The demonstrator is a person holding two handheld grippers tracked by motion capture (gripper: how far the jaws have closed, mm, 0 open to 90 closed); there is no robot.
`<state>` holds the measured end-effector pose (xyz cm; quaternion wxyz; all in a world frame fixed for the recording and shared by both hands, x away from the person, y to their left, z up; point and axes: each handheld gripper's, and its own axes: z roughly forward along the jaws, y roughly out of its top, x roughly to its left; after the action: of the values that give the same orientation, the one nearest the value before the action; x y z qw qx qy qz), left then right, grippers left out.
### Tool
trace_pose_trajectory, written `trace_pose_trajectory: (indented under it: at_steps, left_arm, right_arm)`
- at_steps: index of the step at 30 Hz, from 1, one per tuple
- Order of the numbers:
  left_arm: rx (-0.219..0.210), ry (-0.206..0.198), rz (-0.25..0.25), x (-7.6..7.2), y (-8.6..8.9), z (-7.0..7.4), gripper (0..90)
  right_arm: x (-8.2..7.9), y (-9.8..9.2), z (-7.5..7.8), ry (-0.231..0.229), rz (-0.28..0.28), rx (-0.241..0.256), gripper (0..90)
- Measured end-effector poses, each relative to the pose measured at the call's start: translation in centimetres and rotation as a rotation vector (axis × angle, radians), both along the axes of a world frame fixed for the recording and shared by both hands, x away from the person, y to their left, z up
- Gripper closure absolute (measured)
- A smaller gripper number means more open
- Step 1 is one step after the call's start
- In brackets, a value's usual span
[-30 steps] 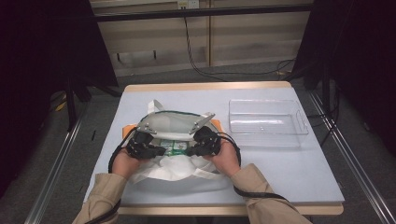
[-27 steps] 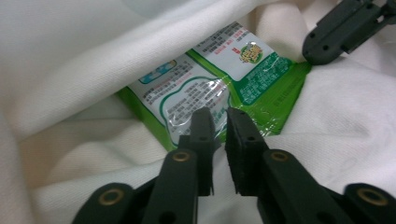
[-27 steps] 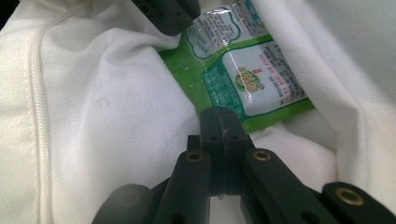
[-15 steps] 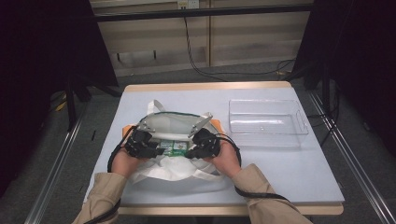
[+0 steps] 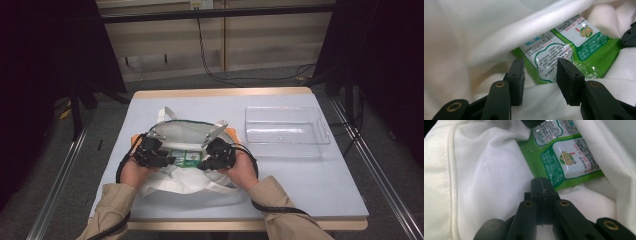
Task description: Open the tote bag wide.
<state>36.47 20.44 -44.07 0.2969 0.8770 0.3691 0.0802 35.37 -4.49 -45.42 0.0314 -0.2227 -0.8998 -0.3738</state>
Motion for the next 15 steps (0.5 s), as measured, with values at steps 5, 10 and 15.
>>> trace_pose_trajectory:
  at_steps: [5,10,15]
  left_arm:
    - [-0.017,0.043,-0.027,0.06,0.19,-0.41,59.1]
    - [-0.019,0.053,-0.048,-0.24,0.24,-0.26,61.2]
    - [-0.023,0.056,-0.047,-0.34,0.34,-0.31,61.1]
  right_arm:
    - [-0.02,0.02,0.07,-0.003,-0.008,-0.002,90.0]
    - [0.20,-0.07,0.09,0.001,-0.016,0.009,89.8]
    - [0.12,-0.11,0.13,0.003,-0.024,0.004,86.8]
